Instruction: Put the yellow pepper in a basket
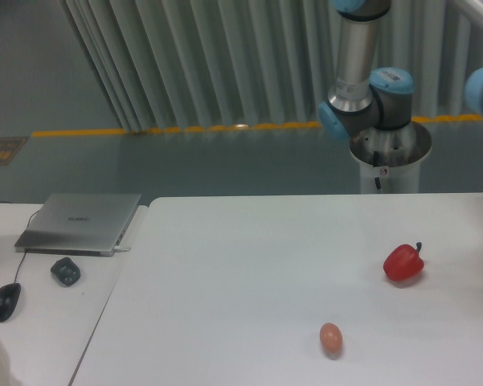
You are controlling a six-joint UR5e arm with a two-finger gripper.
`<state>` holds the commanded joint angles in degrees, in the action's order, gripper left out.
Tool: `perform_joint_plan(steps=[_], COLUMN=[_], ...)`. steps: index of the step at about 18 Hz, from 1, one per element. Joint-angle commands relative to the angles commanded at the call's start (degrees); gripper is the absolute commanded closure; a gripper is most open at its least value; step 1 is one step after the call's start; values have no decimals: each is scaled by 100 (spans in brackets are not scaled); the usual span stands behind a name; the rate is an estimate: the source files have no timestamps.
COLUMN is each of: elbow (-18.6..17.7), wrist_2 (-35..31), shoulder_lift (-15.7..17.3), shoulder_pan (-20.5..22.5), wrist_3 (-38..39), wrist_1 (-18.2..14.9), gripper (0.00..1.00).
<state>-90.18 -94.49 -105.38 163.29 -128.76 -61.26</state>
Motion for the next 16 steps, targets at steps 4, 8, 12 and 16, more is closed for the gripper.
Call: perform_joint_plan(steps=[4,8,12,16], elbow=[0,9,62,35], wrist_2=[71,413,904,1099], shoulder_lift=[-202,-351,-659,-677], shoulder_pan=[404,958,1415,1592], wrist_3=[-455,-1185,-1792,-1916], wrist_1=[9,26,44,35], gripper=[39,36,36,18])
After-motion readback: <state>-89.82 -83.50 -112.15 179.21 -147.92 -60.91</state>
